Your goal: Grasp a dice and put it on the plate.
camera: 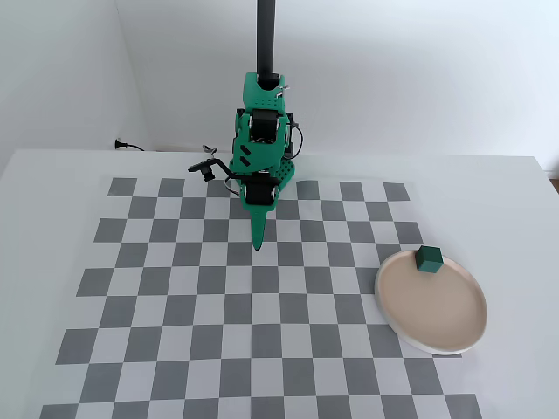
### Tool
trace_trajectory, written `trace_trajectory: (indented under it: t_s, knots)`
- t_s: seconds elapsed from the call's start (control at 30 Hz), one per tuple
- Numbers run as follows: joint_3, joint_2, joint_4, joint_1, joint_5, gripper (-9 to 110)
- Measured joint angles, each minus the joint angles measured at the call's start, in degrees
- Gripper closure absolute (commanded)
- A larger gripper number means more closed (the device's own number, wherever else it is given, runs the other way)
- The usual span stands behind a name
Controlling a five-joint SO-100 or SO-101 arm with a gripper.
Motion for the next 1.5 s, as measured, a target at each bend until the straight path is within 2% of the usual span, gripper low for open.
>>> trace_trajectory:
  t_s: [1.5]
  knots:
    - [0.0,0.0,-2.1,0.6,1.1,106]
